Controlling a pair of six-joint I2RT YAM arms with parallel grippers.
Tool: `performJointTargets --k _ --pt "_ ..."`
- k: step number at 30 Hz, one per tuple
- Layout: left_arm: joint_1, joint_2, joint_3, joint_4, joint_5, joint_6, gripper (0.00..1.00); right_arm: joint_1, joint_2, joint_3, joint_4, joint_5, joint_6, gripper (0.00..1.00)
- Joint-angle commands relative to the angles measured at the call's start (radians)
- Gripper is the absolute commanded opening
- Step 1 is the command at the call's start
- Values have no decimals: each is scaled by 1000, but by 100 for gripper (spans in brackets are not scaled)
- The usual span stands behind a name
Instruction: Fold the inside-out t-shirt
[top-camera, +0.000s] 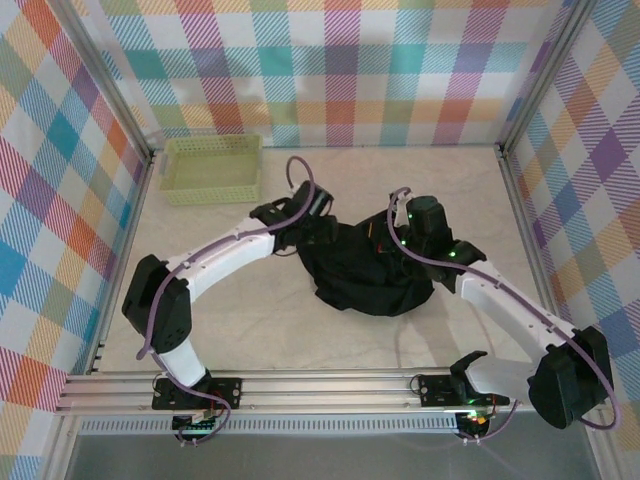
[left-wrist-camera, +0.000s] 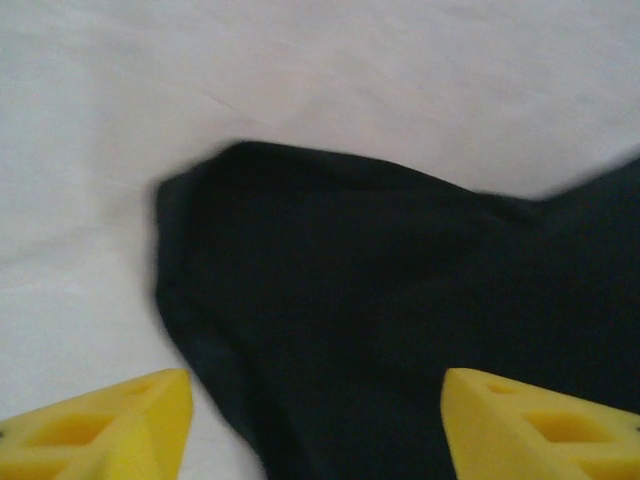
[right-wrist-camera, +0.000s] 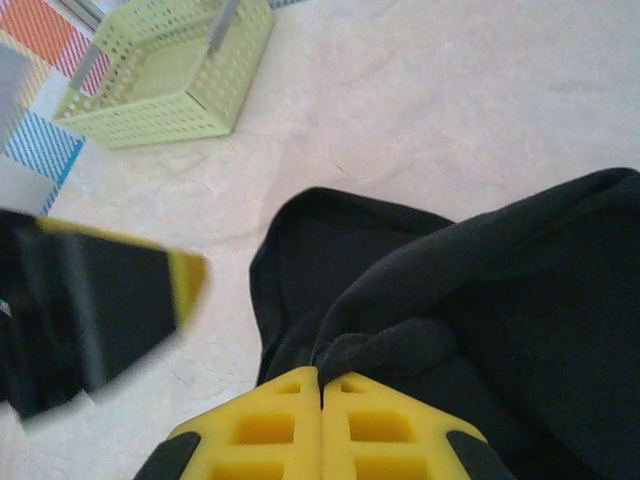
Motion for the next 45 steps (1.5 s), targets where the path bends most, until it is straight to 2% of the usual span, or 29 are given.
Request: performJointTargets --k 1,4,14,16,22,28,31,34,38,41,43,45 --pt "-35 4 -34 175 161 -58 71 -3 -70 84 19 -33 -18 0" --pt "-58 21 -16 263 218 -98 73 -3 -99 74 14 -33 -17 0" --pt "-88 -12 -58 311 219 -155 75 -4 -129 19 -9 14 -24 0" --pt "-107 -29 -65 314 213 -141 82 -2 -120 19 -15 33 -27 0" --pt "-156 -33 -60 310 207 -138 86 -2 -109 20 -15 28 -30 0" --pt "-164 -6 -55 283 154 -147 79 -3 -117 20 -24 34 -31 0" --pt "-163 -13 -61 281 130 -131 67 -3 -133 22 -45 72 -31 0" --pt "-151 22 -48 188 60 -122 57 -3 -164 25 -54 84 -32 0" --pt "-111 70 -116 217 100 -144 55 -3 -188 48 -73 74 -32 0" --pt "-110 26 -185 282 104 -141 56 -4 -185 53 -92 88 -42 0" --pt "-125 -42 -213 298 81 -123 59 -3 -182 44 -95 89 -44 0" --pt "-145 -107 -221 299 57 -94 67 -3 -178 35 -89 82 -39 0"
